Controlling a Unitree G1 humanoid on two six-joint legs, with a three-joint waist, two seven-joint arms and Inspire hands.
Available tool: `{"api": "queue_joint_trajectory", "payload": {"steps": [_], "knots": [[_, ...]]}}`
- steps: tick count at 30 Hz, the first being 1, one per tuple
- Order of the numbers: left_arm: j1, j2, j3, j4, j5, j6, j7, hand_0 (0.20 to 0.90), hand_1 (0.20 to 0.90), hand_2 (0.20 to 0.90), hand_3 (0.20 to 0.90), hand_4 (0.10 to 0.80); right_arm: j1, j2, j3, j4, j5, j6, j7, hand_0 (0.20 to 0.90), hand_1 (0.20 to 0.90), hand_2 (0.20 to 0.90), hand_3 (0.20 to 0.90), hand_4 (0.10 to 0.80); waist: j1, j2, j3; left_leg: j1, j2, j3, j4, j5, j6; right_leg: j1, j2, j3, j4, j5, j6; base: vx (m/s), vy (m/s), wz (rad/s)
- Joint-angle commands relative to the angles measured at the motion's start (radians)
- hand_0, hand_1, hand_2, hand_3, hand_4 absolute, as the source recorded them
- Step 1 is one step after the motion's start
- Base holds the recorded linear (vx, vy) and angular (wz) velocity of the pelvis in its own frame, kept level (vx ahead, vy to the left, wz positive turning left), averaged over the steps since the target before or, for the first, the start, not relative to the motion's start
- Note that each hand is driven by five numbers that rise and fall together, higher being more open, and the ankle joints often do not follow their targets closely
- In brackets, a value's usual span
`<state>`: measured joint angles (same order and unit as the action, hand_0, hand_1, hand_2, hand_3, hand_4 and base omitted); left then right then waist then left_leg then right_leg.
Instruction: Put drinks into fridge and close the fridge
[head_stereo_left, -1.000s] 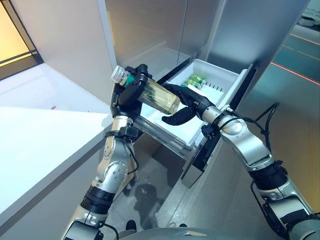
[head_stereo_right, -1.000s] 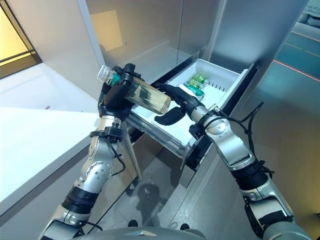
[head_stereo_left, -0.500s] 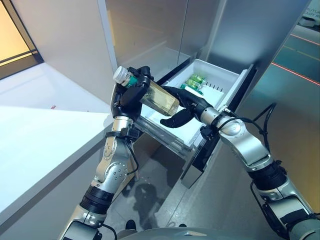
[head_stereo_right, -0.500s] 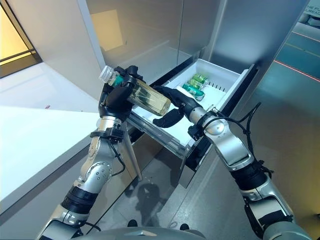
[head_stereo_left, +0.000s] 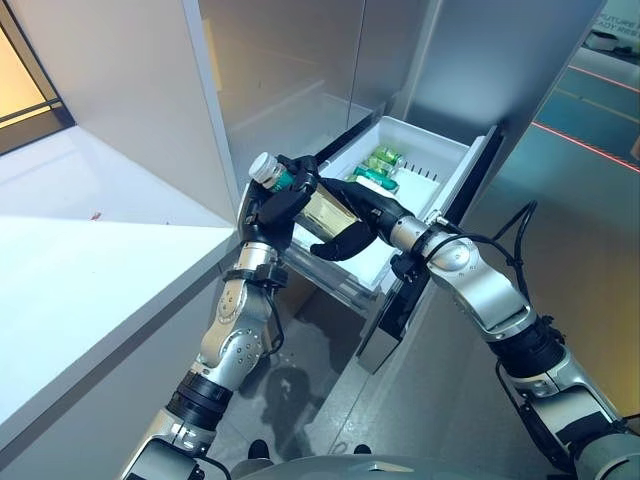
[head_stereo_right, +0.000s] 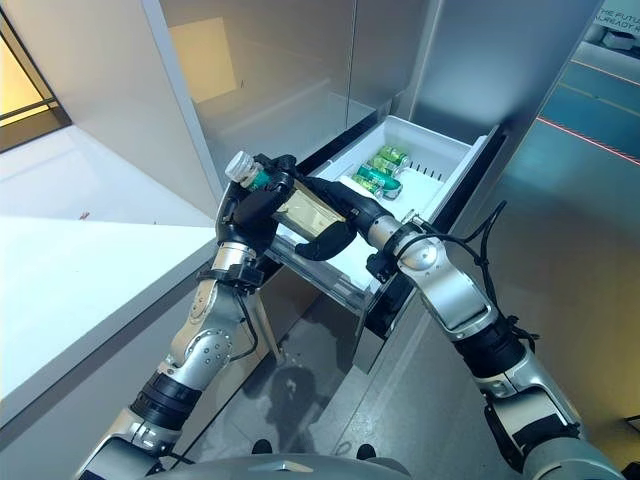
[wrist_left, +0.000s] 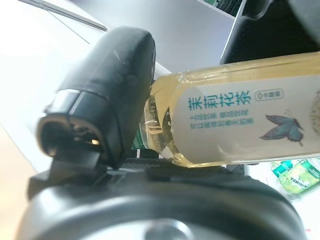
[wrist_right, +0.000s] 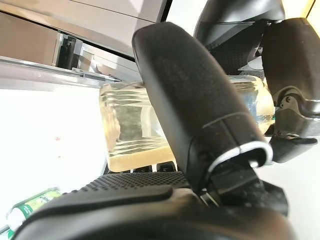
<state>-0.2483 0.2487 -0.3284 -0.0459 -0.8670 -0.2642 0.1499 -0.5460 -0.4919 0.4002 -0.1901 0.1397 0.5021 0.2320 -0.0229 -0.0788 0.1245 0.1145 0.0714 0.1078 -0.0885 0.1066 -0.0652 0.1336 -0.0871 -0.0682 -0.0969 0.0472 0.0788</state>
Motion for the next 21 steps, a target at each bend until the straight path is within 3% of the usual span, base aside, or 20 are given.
{"api": "queue_joint_trajectory", "payload": {"steps": [1,2,10,21], "knots": [[-0.208,-0.045,-0.021,-0.059,0.031,-0.145,-0.098,0.3,0.3,0.3,0.2,0.1,-0.185,0.042,-0.034,-0.037,0.026,-0.083,-0.027,0.58,0.58,0.58,0.527,0.427,0.017,-0.006,-0.076,0.022,0.008,-0.021,0.002,-0.057,0.014,0.017,0.087,-0.054,0.013,-0.024,-0.067,0.0,0.0,0.0],[-0.208,-0.047,-0.022,-0.06,0.031,-0.146,-0.1,0.3,0.3,0.3,0.2,0.1,-0.184,0.043,-0.033,-0.036,0.029,-0.079,-0.027,0.3,0.3,0.3,0.2,0.1,0.016,-0.006,-0.076,0.022,0.008,-0.021,0.002,-0.057,0.013,0.017,0.087,-0.053,0.013,-0.024,-0.067,0.0,0.0,0.0],[-0.208,-0.047,-0.023,-0.092,0.013,-0.209,-0.16,0.3,0.3,0.3,0.2,0.1,-0.157,0.044,-0.03,-0.029,0.037,-0.058,-0.018,0.3,0.3,0.3,0.2,0.1,0.014,-0.007,-0.08,0.017,0.005,-0.026,0.001,-0.06,0.016,0.015,0.087,-0.048,0.011,-0.025,-0.067,0.0,0.0,0.0],[-0.239,-0.019,-0.041,-0.215,0.167,-0.249,-0.198,0.3,0.3,0.3,0.2,0.1,-0.127,0.031,-0.048,-0.029,-0.054,-0.075,-0.053,0.3,0.3,0.3,0.2,0.1,0.007,-0.003,-0.075,0.009,-0.001,-0.034,0.001,-0.063,0.018,0.008,0.087,-0.041,0.014,-0.023,-0.064,0.001,0.003,0.02]]}}
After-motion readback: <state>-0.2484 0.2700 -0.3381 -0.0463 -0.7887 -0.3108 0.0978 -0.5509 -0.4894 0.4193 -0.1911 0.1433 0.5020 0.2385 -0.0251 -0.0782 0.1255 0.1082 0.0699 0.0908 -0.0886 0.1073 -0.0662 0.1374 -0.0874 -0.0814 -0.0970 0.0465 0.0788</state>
